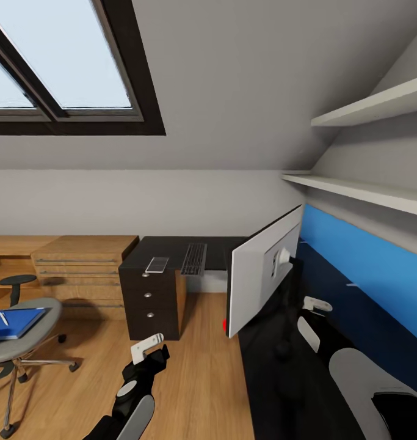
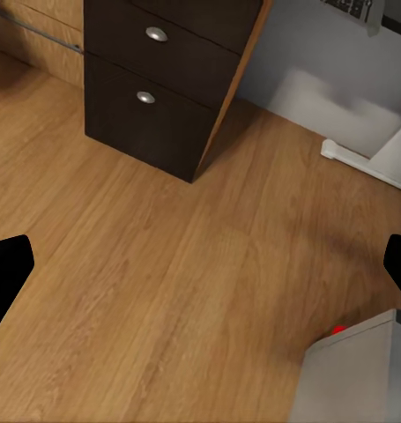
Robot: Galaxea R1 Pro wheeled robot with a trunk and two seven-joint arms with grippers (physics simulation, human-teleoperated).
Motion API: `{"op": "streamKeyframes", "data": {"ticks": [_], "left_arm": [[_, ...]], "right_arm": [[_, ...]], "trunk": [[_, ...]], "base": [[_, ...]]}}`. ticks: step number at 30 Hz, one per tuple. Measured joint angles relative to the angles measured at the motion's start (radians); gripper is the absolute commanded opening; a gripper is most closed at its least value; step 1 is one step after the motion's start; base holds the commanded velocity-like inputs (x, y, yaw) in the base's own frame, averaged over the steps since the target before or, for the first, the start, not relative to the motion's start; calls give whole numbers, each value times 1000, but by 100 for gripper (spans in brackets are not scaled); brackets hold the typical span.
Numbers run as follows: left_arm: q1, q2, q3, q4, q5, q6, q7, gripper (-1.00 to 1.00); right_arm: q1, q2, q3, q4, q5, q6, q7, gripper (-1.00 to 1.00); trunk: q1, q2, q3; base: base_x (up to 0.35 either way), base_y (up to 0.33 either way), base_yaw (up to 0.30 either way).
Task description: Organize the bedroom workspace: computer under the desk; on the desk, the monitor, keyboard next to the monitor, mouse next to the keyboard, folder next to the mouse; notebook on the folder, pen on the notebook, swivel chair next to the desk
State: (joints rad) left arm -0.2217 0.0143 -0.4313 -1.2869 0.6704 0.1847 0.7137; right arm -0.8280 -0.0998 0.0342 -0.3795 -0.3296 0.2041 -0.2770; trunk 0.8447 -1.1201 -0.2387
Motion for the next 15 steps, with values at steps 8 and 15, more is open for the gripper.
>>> {"op": "streamKeyframes", "data": {"ticks": [8,15], "left_arm": [[0,0,0,0,0,-1,0,100],[0,0,0,0,1,-1,0,100]], "right_arm": [[0,0,0,0,0,0,-1,100],[0,0,1,0,0,1,-1,100]], "trunk": [[0,0,0],[0,0,0]], "base": [[144,0,0],[53,0,0]]}}
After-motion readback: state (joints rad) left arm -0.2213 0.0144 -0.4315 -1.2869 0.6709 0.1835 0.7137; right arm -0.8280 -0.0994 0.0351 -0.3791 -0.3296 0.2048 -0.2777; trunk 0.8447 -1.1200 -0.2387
